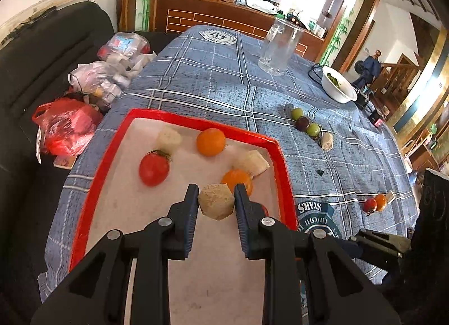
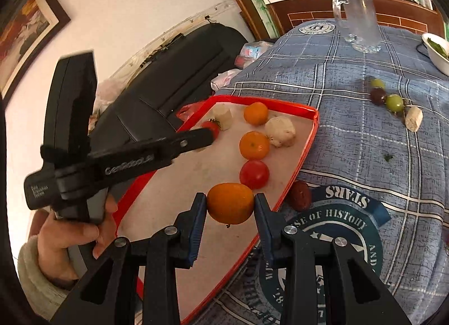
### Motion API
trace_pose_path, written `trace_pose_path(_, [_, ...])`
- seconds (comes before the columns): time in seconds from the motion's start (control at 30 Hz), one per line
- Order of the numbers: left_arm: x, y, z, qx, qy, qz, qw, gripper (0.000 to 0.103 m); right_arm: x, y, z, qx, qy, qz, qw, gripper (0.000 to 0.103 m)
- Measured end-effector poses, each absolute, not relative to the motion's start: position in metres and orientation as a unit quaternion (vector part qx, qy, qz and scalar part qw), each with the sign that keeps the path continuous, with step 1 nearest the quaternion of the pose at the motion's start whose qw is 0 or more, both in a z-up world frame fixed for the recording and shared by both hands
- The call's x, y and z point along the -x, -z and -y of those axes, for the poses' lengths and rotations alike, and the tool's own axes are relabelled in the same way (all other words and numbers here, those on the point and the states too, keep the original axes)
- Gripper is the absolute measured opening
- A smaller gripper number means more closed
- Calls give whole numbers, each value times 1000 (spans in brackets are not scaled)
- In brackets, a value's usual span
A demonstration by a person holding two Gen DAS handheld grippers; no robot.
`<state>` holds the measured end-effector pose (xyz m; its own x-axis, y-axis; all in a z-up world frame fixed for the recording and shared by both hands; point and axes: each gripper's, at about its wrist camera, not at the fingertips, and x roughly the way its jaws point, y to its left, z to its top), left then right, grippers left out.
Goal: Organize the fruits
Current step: 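Carry the beige block and orange over the red-rimmed tray, then lower the beige block into the tray and open left tool while right tool releases the orange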
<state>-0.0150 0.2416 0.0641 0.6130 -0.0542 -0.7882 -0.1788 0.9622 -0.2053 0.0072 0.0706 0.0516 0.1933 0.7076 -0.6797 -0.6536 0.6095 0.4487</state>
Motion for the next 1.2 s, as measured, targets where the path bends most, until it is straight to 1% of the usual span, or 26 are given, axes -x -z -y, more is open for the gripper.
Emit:
trace_pose_path(0.67, [-3,-45,-244,131,-31,-463,876,23,-15,-37,-88,-6,-441,-469,765,35])
trace_pose_path(1.2, [-11,-41,-243,130,-22,-471,872,23,-17,-28,-100,14,-443,-471,763,35])
